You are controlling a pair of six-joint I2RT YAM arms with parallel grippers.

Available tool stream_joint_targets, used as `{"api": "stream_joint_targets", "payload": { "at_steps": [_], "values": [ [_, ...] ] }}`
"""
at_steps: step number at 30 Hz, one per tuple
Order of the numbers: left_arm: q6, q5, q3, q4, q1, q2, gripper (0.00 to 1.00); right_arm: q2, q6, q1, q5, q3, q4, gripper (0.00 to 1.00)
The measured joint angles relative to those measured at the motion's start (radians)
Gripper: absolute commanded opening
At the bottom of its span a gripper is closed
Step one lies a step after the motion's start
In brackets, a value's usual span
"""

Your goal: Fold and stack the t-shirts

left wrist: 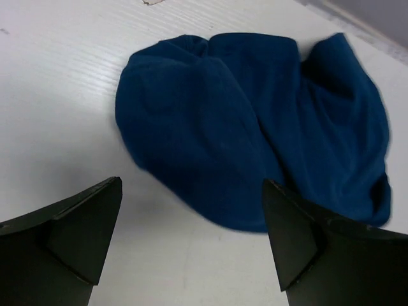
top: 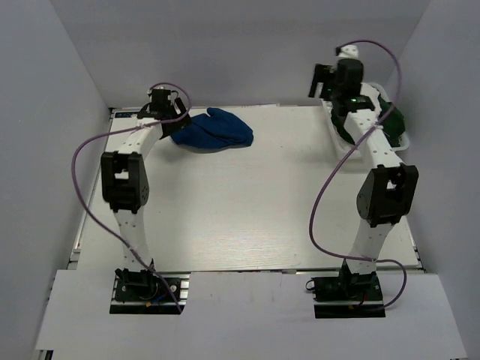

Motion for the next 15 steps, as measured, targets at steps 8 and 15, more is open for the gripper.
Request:
{"api": "stream_joint_targets", "payload": {
  "at_steps": [8, 15],
  "values": [
    [-0.002, 0.054, 0.437, -0.119, 0.003, 0.401, 0.41, 0.092, -0.075, 0.250, -0.130, -0.008, 0.036, 0.90],
    [0.014, 0.117, 0.303, -0.052, 0.003, 0.349, 0.00, 0.325, -0.130, 0.334, -0.162, 0.063, 0.019, 0.90]
  ]
}}
